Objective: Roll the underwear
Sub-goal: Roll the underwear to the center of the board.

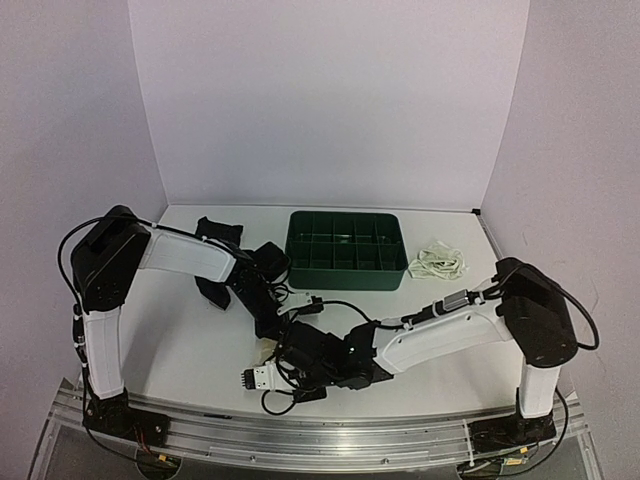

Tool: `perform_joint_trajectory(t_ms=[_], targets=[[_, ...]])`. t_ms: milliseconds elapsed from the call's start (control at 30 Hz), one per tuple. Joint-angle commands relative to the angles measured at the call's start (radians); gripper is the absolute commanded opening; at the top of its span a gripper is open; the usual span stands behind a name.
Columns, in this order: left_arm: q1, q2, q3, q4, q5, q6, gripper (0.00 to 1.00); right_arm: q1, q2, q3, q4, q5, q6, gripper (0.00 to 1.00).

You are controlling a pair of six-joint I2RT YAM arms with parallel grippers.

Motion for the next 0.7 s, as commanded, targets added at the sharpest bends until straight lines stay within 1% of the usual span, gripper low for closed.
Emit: perform_joint_trajectory(t_ms=[0,133,200,300,333,367,400,467,500,533,567,667], targets=[[-0.019,0.034,0.023,0.058,0.004,0.024,0.0,-0.018,0.054,0.071,-0.12,-0.188,0.154,0.0],[-0.02,0.034,0.027,0.076,0.025,0.024,0.0,-0.081,0.067,0.075,-0.135,-0.364,0.35,0.0],[-0.02,0.031,0.031,0.083,0.033,0.026,0.0,-0.099,0.071,0.064,-0.137,-0.438,0.406,0.0],[-0.02,0.029,0.049,0.091,0.071,0.026,0.0,-0.117,0.079,0.063,-0.139,-0.503,0.488,0.0],[-0.02,0.029,0.057,0.093,0.084,0.024,0.04,-0.124,0.083,0.064,-0.139,-0.518,0.51,0.0],[-0.02,0.028,0.068,0.094,0.097,0.021,0.11,-0.129,0.089,0.067,-0.14,-0.532,0.53,0.0],[-0.02,0.026,0.081,0.095,0.11,0.016,0.22,-0.134,0.094,0.069,-0.141,-0.548,0.547,0.0],[-0.014,0.016,0.106,0.104,0.124,-0.004,0.5,-0.149,0.107,0.07,-0.143,-0.573,0.593,0.0],[-0.003,0.006,0.115,0.111,0.139,-0.015,0.61,-0.155,0.112,0.067,-0.144,-0.583,0.607,0.0],[0.008,-0.005,0.123,0.12,0.151,-0.027,0.68,-0.159,0.118,0.065,-0.145,-0.591,0.62,0.0],[0.02,-0.015,0.132,0.126,0.158,-0.038,0.72,-0.16,0.125,0.064,-0.146,-0.597,0.632,0.0],[0.07,-0.034,0.177,0.115,0.177,-0.084,0.77,-0.164,0.144,0.066,-0.148,-0.604,0.68,0.0]])
